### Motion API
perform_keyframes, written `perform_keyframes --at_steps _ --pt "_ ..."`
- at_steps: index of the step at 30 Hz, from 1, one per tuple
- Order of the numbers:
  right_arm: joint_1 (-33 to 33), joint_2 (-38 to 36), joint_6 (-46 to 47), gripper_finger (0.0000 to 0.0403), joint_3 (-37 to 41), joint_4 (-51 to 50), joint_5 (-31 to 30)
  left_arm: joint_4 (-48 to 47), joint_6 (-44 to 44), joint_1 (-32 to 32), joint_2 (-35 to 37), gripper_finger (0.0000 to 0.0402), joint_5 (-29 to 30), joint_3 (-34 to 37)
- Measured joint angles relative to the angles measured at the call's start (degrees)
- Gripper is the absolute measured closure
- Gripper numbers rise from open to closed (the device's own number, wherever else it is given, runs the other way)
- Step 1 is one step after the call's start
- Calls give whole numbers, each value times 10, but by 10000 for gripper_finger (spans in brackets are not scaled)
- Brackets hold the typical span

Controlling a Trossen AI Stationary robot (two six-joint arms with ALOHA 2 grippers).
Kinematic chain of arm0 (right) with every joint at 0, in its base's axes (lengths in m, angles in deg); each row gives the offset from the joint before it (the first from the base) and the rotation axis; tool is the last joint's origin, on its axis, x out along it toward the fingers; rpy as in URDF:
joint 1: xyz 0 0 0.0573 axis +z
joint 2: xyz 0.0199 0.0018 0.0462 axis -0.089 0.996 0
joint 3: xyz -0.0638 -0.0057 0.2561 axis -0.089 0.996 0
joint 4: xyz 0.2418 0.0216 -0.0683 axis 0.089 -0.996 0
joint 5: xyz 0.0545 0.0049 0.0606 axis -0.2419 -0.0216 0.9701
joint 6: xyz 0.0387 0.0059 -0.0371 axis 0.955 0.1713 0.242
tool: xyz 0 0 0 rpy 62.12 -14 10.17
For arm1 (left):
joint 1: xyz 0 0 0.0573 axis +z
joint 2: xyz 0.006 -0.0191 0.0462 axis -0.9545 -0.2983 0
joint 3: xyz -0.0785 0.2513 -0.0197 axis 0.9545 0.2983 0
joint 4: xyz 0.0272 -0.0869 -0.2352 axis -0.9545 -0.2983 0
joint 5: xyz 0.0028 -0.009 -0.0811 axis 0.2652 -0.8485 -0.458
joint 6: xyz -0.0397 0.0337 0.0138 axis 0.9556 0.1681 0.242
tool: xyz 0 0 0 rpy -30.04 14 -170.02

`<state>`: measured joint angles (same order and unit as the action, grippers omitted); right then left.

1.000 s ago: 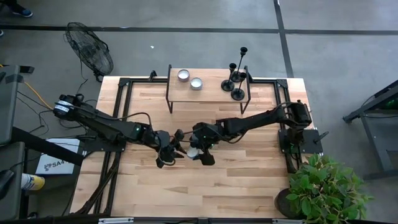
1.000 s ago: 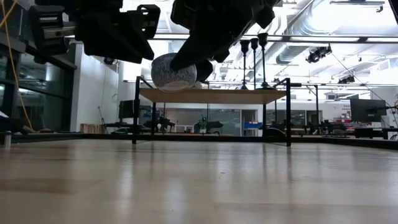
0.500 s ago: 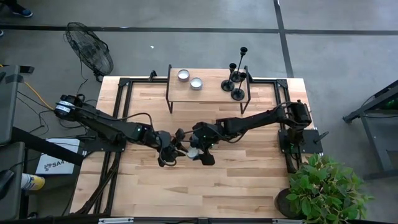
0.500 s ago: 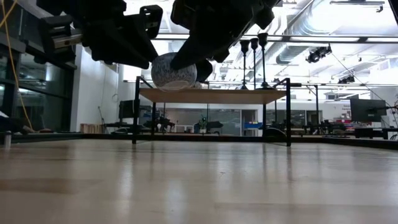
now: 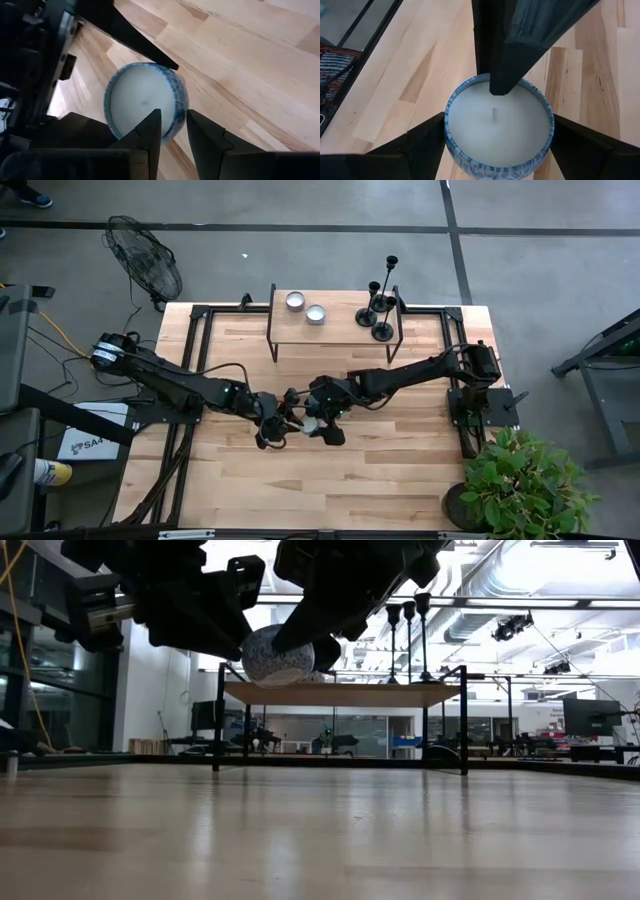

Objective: Pick & Place candle stick holders
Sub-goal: Put the blue scented candle on the shelf

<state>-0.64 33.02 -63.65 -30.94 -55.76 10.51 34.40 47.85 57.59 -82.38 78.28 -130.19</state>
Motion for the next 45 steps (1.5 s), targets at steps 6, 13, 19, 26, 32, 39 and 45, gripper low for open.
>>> perform_keyframes --at_steps 6,13,19,26,32,39,45 --pt "0 0 0 93 0 -2 0 1 0 0 0 337 0 0" --pt "0 0 0 93 0 -2 2 0 0 0 0 396 -8 0" --pt "0 0 0 93 0 -2 2 1 0 0 0 398 -10 0" --pt "0 0 2 93 0 -2 2 2 2 0 0 400 -20 0" --pt "0 -4 13 93 -1 -16 0 5 19 0 0 401 -21 0" --pt "-3 -30 14 93 -1 -53 -3 14 30 1 1 401 -16 -2" --pt "-3 -45 15 93 -1 -81 -14 17 37 0 1 402 -6 -3"
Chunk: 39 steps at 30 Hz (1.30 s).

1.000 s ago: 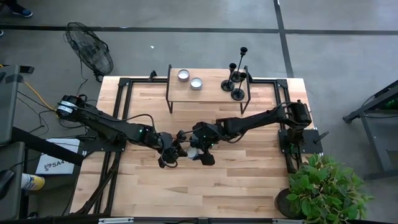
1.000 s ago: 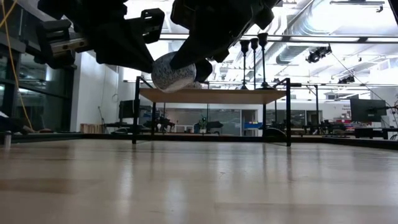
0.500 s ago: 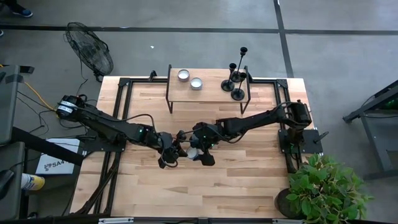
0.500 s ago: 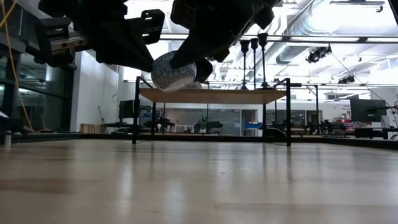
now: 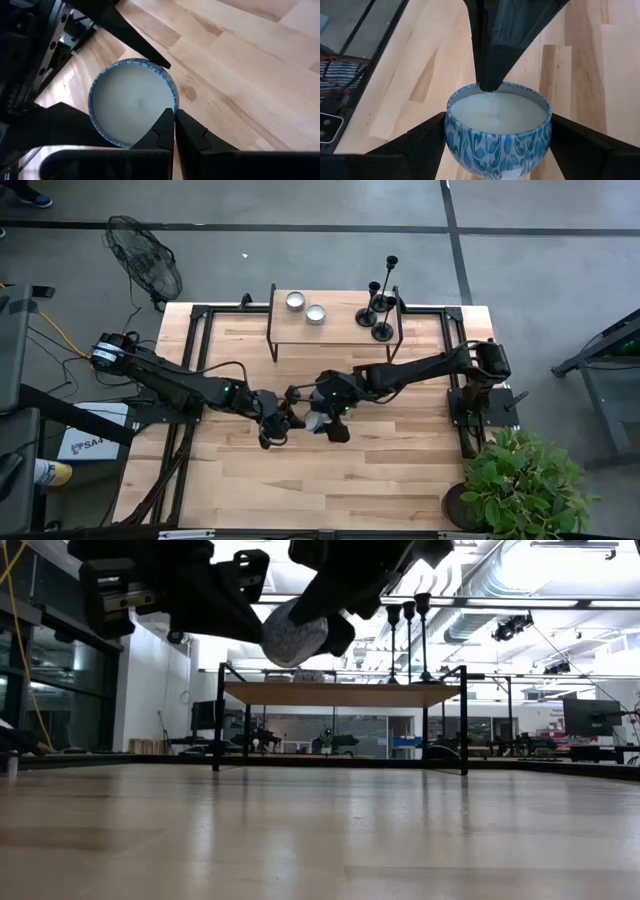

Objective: Pick & Place candle stick holders
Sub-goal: Put the blue scented candle on the shelf

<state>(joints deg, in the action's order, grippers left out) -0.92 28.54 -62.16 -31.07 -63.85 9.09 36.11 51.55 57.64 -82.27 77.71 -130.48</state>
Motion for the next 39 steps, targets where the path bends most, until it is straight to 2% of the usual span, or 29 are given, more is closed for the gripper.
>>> perform_keyframes --at_steps 8,16,27,31,39 --pt "1 -5 3 93 3 -57 -2 -37 29 -1 -1 400 -2 -18" --pt "1 -6 3 93 2 -60 -2 -52 40 0 -1 400 3 -32" --pt "1 -6 0 93 1 -13 6 -46 24 0 -1 396 19 -32" --pt "1 -6 -2 93 1 0 7 -45 10 0 -1 365 20 -32" --pt "1 -6 -2 93 1 12 7 -40 8 0 -1 261 35 -32"
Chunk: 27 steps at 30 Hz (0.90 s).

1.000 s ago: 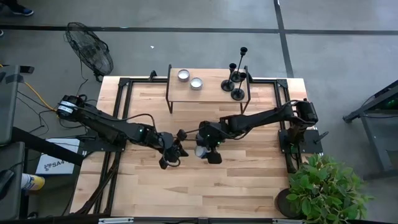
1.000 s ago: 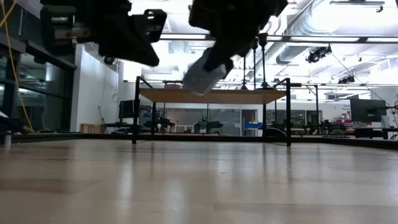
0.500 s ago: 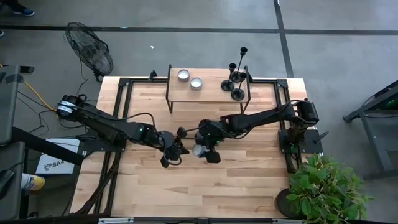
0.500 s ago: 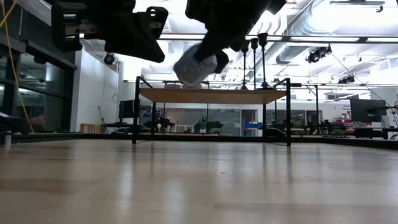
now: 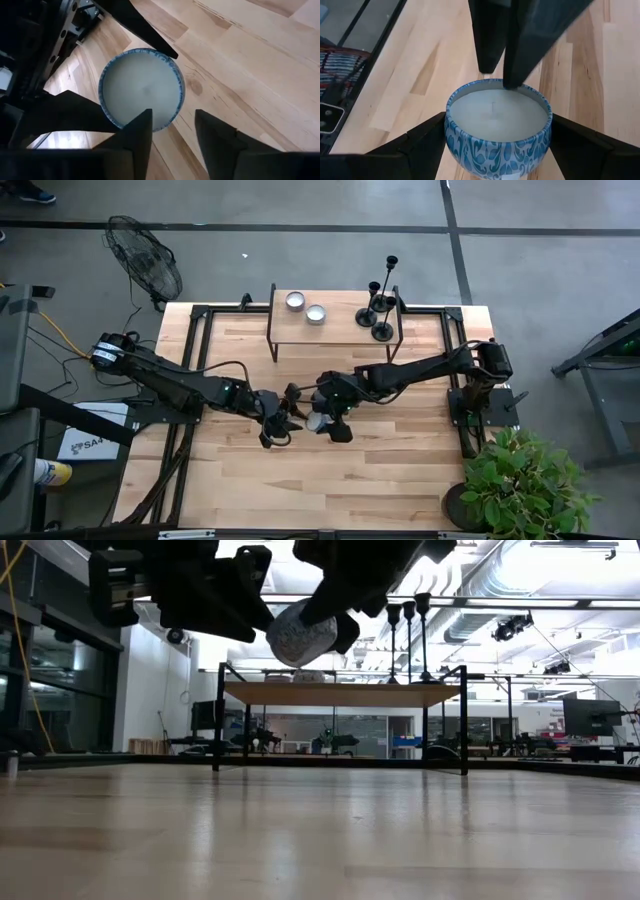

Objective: Pick & Place candle stick holders
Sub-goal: Put the blue scented candle on the shelf

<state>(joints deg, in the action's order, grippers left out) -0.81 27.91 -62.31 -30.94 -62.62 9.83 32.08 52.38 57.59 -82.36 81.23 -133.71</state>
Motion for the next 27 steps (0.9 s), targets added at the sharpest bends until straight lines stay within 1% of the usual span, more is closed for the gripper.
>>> perform_keyframes --at_steps 2,4,8,11,18,22,24,27 --pt "0 0 0 93 0 8 0 0 -1 0 0 247 0 0" --pt "2 0 -1 93 0 10 0 5 -5 0 -6 241 1 0" --pt "2 0 -2 93 0 11 0 17 -15 0 -7 247 2 0" --pt "2 0 -2 93 0 11 0 23 -19 0 -13 270 2 0" --pt "2 0 -1 93 0 9 0 24 -21 -1 -12 348 -1 -1" --pt "2 0 -1 93 0 10 2 24 -37 -5 -12 390 -6 -1" --pt "3 0 -1 93 0 10 2 24 -41 -5 -12 396 -15 -1" --pt "3 0 0 93 0 10 2 24 -37 -5 -12 394 -18 -1"
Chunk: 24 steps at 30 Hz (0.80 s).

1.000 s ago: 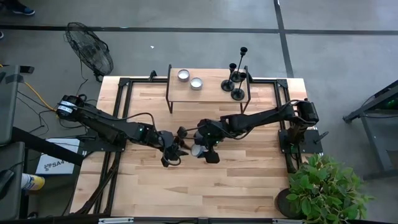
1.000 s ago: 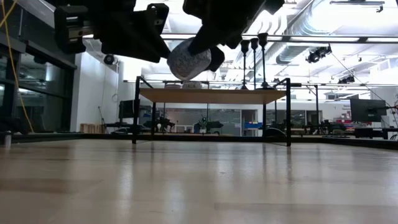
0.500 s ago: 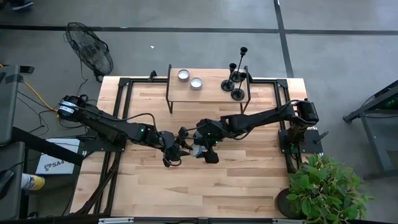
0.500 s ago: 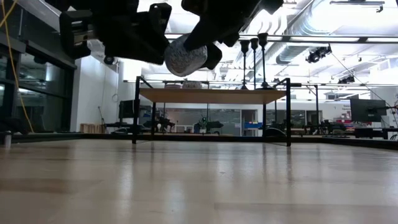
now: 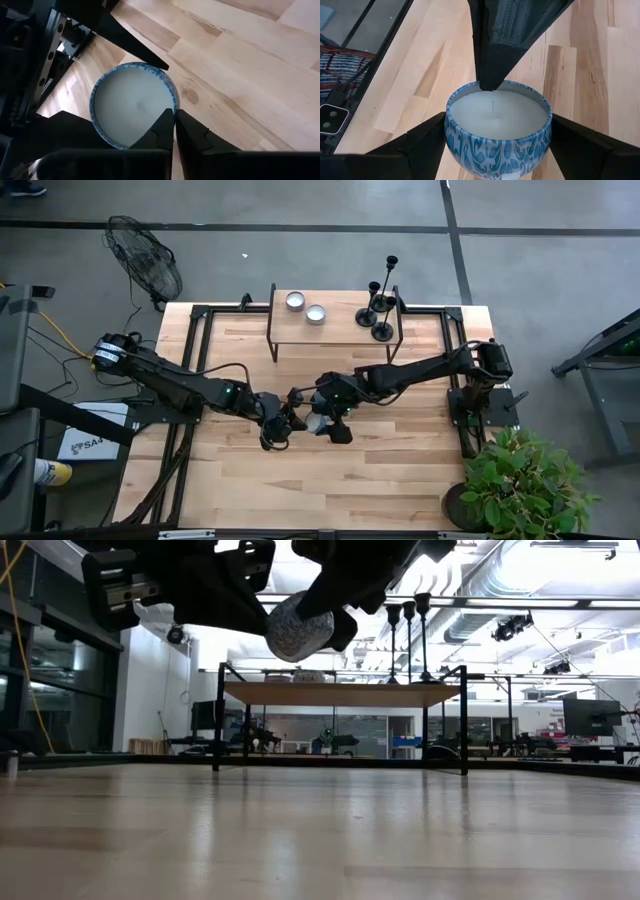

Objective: Pick & Place candle stick holders
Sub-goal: Put the blue scented candle on the shelf

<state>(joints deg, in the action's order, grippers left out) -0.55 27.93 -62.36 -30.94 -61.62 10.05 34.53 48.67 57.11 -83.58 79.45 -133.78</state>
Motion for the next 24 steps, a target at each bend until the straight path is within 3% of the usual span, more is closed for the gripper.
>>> perform_keyframes --at_steps 24 --pt "0 0 -13 93 0 2 20 2 8 0 0 401 -22 0"
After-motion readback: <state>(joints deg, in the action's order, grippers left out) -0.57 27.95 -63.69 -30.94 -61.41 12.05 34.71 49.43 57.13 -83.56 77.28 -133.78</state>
